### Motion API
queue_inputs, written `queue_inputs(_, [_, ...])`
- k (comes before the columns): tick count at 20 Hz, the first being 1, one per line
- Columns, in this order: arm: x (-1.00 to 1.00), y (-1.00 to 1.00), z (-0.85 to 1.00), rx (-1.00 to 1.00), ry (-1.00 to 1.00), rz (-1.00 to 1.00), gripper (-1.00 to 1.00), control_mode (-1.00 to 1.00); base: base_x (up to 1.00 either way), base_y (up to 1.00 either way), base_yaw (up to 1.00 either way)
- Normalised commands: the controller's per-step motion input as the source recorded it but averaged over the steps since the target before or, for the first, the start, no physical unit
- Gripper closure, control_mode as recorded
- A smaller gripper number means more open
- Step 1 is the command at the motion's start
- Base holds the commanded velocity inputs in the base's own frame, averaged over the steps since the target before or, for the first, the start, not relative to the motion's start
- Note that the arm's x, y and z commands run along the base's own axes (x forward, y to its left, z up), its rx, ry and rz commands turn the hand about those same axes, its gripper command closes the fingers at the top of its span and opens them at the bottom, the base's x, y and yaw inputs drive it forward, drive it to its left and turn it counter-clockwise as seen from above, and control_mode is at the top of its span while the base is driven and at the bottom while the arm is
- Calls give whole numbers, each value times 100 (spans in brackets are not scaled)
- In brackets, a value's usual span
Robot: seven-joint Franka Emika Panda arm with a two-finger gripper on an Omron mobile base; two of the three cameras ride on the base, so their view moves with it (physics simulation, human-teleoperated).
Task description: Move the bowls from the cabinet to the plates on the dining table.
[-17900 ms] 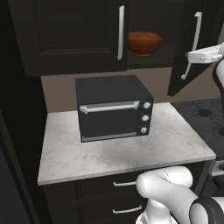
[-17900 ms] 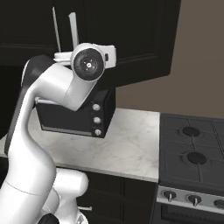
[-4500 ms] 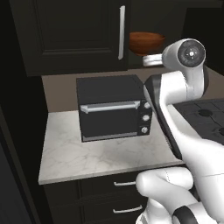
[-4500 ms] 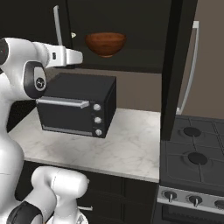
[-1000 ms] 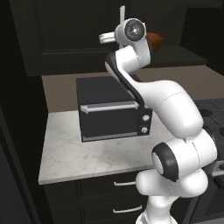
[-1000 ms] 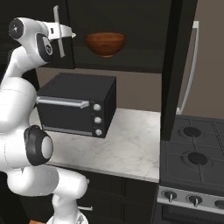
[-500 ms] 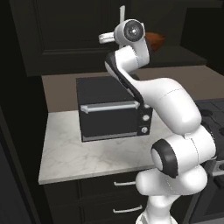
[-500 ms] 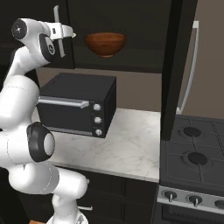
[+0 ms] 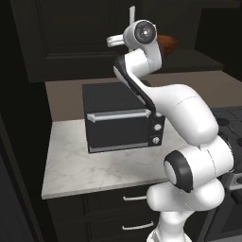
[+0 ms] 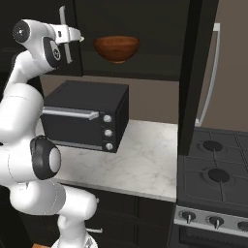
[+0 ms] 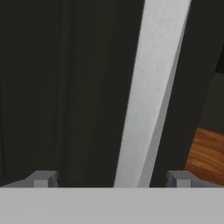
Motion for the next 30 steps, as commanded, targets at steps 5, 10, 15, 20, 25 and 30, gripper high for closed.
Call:
queue_inputs(5, [1, 0, -1, 0, 3, 0, 100, -100, 0, 0, 0])
queue_inputs(10, [0, 0, -2, 0, 2, 0, 100, -100, 0, 0, 0])
queue_inputs(15, [0, 0, -6, 0, 2, 0, 100, -100, 0, 0, 0])
queue_inputs(20, [0, 0, -8, 0, 2, 0, 100, -100, 0, 0, 0])
queue_inputs(25, [-5, 1, -4, 0, 0, 0, 100, -100, 0, 0, 0])
queue_inputs(30, [-17, 8, -5, 0, 0, 1, 100, -100, 0, 0, 0])
